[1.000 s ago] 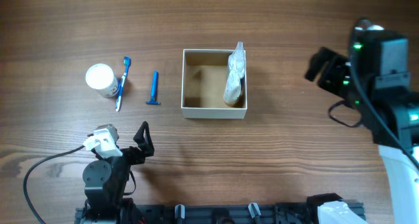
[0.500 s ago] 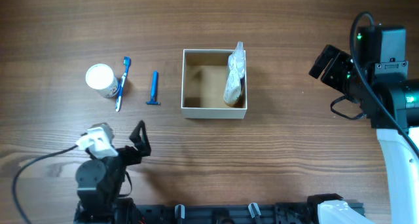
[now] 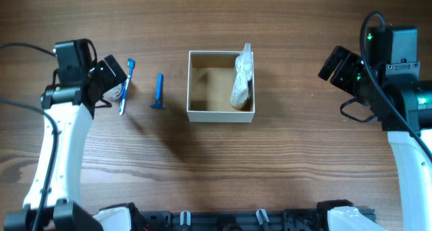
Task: Pack container
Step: 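Reach the left gripper to the cotton-swab tub and grasp it, then carry the cotton-swab tub right and set it in the box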
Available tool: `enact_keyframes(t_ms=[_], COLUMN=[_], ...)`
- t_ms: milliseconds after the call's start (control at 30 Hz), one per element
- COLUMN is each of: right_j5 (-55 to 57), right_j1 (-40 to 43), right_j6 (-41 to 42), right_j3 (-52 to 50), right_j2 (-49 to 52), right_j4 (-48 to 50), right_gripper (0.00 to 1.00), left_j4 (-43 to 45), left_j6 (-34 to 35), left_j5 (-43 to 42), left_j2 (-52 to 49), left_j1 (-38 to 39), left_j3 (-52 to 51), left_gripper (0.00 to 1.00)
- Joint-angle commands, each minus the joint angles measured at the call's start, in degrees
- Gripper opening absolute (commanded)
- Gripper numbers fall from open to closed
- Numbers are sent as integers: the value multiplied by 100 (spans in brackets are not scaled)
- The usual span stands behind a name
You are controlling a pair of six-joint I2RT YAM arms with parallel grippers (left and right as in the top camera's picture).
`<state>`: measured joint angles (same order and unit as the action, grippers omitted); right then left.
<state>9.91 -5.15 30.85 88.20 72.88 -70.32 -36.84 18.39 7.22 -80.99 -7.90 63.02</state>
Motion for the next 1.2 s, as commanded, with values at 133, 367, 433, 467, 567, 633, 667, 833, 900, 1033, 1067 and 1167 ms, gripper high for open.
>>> enact_keyframes(t_ms=[133,367,433,467,567,633,667,833,900,1033,1067,1167], right_j5=[17,17,17,17,17,17,17,17,17,17,17,17], right_j1=[20,20,20,20,20,20,20,20,20,20,20,20], right_j6=[72,72,70,72,70,72,72,72,72,72,72,72], right_j3=[22,22,22,22,22,22,22,22,22,22,22,22], right_j2=[22,22,22,22,22,22,22,22,22,22,22,22], right_j4=[2,2,0,0,2,2,2,0,0,0,0,0], right_gripper=[100,100,100,100,100,100,100,100,100,100,100,100], left_j4=[748,1019,1078,1106,1141,1141,1139,890,579,-162,-162,-131], left_j6=[-343,-450,-472,-472,-474,-476,-476,-498,-496,-494,-494,-490], left_j5=[9,-9,-9,-9,-9,-9,-9,-9,-20,-601,-662,-632], left_j2=[-1040,-1801,-1923,-1985,-2006,-2006,-2006,-1694,-1246,17,260,481], left_j1=[-109,-278,-278,-278,-278,-278,-278,-188,-4,1110,1534,2579], left_j3=[118,118,118,118,118,118,118,166,391,863,863,863], left_gripper=[100,100,100,99,88,77,73,68,68,71,71,71])
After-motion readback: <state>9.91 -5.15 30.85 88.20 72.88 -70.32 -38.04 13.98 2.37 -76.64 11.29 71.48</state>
